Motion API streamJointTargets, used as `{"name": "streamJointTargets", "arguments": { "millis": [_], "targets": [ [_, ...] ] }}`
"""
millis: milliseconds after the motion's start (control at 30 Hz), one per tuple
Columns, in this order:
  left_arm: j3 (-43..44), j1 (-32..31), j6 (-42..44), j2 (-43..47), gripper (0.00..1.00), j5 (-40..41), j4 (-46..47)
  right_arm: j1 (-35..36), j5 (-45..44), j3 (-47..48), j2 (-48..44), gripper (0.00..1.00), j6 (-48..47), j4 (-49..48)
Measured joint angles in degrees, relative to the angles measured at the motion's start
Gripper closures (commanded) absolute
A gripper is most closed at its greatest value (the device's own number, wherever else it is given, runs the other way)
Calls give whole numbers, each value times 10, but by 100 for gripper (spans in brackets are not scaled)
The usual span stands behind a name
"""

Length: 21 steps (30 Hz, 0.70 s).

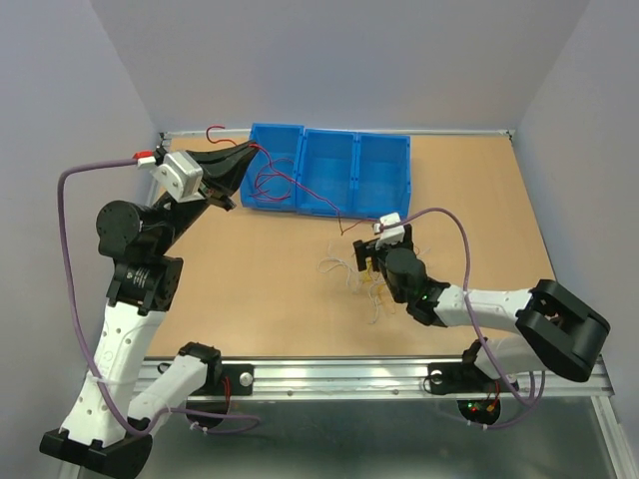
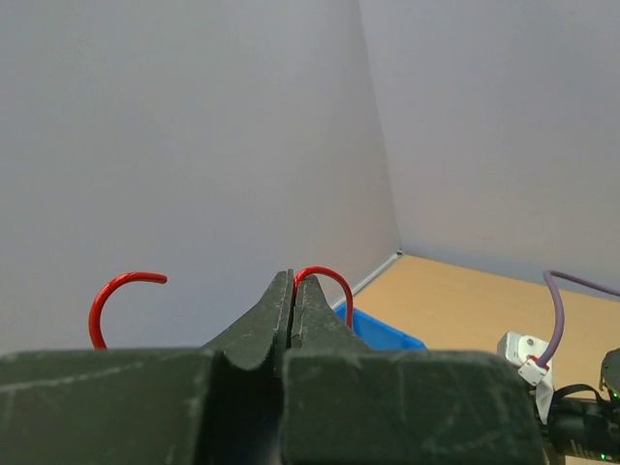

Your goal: Untangle the cables

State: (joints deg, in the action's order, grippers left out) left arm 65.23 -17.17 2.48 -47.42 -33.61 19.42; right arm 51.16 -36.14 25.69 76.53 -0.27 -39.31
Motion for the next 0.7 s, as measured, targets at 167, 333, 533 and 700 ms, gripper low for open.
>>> {"name": "streamJointTargets", "arguments": {
  "millis": [167, 333, 533, 700],
  "targets": [
    [0, 0, 1, 7, 100, 37, -38, -50, 6, 23, 6, 16, 7, 25],
    [0, 0, 2, 22, 100, 62, -61, -81, 31, 48, 45, 26, 14, 33],
    [0, 0, 9, 30, 100, 91, -72, -85, 71, 77, 94, 97, 17, 48],
    [0, 0, 27, 19, 100, 127, -69, -87, 119, 77, 83, 99, 20, 55]
  ]
}}
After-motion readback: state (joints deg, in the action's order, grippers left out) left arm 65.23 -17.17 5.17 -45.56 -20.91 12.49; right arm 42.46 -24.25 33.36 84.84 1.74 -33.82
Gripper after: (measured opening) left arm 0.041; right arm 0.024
